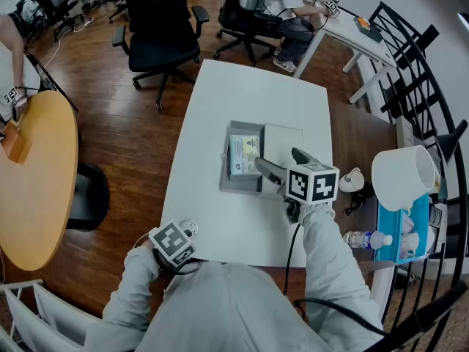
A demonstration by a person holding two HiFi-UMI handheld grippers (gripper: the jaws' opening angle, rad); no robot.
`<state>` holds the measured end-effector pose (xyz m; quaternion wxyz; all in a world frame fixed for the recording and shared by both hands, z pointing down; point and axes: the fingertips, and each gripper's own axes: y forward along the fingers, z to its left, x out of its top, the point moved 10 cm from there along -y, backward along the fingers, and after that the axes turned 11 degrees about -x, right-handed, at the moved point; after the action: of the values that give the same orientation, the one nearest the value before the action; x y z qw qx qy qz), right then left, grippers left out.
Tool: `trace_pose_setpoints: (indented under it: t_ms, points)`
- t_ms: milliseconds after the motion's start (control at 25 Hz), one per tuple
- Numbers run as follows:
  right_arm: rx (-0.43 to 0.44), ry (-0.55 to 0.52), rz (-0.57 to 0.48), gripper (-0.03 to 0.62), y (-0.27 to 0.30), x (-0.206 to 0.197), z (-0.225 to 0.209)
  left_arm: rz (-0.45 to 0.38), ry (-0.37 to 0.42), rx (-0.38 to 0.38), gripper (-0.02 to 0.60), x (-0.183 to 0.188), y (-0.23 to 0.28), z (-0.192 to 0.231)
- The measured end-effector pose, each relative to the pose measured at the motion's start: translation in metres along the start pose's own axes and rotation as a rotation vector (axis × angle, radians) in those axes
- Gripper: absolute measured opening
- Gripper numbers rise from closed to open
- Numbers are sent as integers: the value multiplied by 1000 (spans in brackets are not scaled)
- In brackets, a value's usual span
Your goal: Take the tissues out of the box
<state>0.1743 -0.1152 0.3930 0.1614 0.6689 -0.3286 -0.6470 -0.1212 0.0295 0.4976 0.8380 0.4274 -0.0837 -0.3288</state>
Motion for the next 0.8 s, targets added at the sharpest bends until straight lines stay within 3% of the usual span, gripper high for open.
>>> trace_pose_setpoints:
  t_ms: [320, 640, 800]
  points:
    - [-67, -139, 272, 508, 95, 18, 27, -30, -33, 3, 15, -13, -9, 7]
    - [-133, -205, 432, 532, 140, -2, 47, -61, -97, -3, 16, -40, -11, 12]
    - [-139, -158, 477, 532, 151, -15, 53, -81, -108, 0, 16, -44, -17, 16]
